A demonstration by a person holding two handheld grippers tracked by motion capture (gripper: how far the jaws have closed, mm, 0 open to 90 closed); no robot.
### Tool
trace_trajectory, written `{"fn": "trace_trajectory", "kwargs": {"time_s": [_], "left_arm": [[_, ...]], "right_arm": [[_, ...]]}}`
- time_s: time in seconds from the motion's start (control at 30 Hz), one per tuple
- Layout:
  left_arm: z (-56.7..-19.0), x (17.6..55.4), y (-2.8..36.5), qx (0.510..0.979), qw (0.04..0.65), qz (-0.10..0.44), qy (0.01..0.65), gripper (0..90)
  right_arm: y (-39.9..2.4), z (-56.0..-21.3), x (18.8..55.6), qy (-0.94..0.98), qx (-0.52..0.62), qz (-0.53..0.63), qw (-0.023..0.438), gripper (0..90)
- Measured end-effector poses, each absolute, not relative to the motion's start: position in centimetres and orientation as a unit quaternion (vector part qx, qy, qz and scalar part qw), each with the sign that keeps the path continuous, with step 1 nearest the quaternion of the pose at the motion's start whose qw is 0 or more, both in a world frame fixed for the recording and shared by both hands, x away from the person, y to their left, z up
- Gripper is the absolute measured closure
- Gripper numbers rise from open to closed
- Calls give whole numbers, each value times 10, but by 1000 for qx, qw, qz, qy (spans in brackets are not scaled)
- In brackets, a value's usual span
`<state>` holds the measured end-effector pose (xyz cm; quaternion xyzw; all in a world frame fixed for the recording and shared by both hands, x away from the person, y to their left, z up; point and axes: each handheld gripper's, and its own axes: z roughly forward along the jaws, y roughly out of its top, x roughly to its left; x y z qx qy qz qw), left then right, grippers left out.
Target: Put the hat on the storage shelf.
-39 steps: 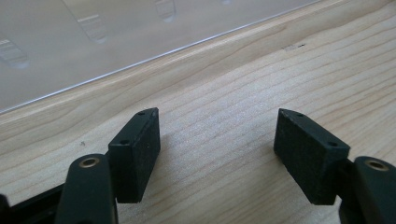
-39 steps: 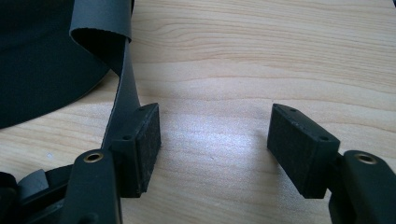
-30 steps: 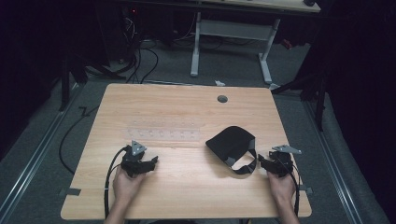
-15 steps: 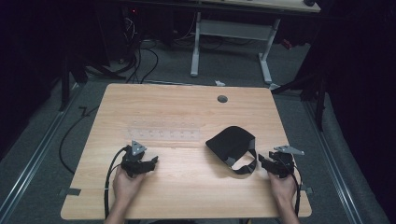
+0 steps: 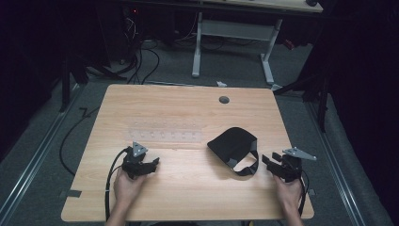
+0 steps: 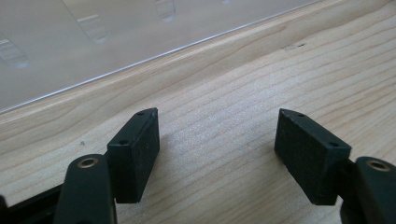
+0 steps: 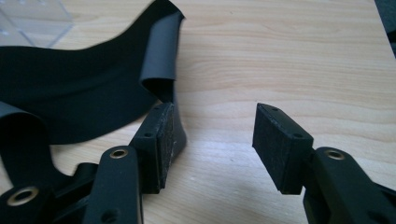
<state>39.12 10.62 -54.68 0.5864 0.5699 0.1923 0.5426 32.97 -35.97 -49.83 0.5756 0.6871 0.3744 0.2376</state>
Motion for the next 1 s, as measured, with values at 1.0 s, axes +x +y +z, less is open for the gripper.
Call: {"fn": "trace_trajectory", "kwargs": {"time_s": [1.0], "left_arm": [[-547, 391, 106, 586, 542, 192, 570, 311]], "right_arm": [[-334, -483, 378, 701, 563, 396, 187, 384]]}}
